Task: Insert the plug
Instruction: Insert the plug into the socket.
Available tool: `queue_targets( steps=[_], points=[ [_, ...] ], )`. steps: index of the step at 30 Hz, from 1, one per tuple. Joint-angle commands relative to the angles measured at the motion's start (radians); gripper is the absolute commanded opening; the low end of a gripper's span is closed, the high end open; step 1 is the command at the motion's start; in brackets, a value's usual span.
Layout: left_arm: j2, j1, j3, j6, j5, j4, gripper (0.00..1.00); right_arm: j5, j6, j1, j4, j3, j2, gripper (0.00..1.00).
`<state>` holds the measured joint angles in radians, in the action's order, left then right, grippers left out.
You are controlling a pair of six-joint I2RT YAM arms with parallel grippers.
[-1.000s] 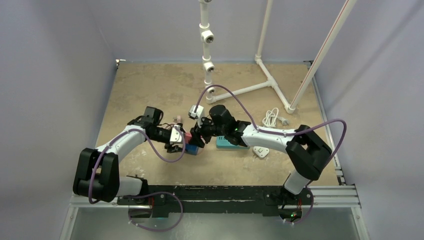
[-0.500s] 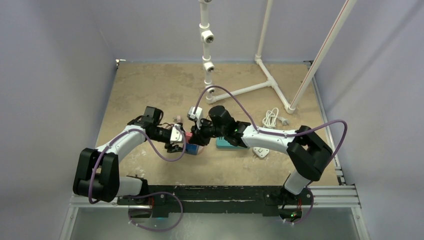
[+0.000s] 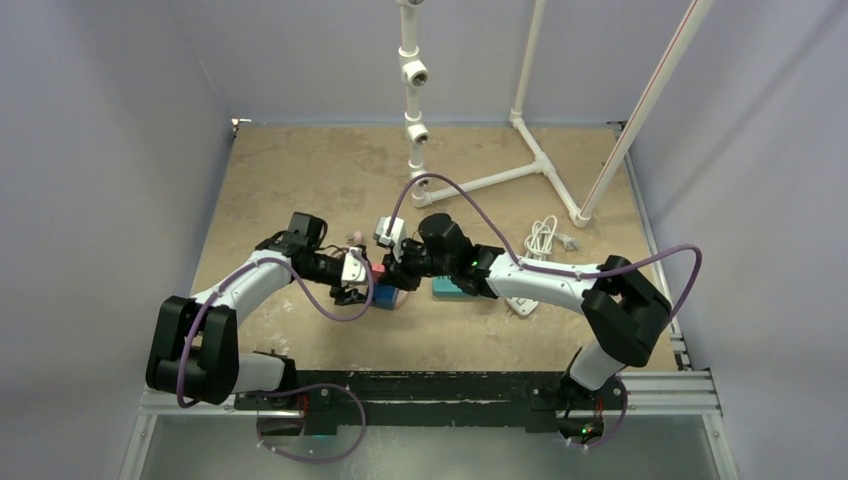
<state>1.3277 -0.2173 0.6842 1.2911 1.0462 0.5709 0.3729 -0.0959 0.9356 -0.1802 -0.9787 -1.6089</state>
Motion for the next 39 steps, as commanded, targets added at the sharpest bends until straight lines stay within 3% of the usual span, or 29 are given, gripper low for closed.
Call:
queue_targets(
  steps=[1, 23, 39],
  points=[
    [0.007, -0.005, 0.018, 0.008, -0.005, 0.079, 0.0, -0.003, -0.055, -0.001, -0.006, -0.002, 0.014, 0.0],
    [0.008, -0.002, 0.032, -0.062, -0.032, 0.015, 0.0, 0.032, -0.066, 0.04, 0.068, 0.02, -0.048, 0.0],
    [0.013, 0.02, 0.041, -0.019, -0.051, 0.057, 0.0, 0.005, -0.056, 0.062, 0.135, 0.061, -0.05, 0.0]
  ],
)
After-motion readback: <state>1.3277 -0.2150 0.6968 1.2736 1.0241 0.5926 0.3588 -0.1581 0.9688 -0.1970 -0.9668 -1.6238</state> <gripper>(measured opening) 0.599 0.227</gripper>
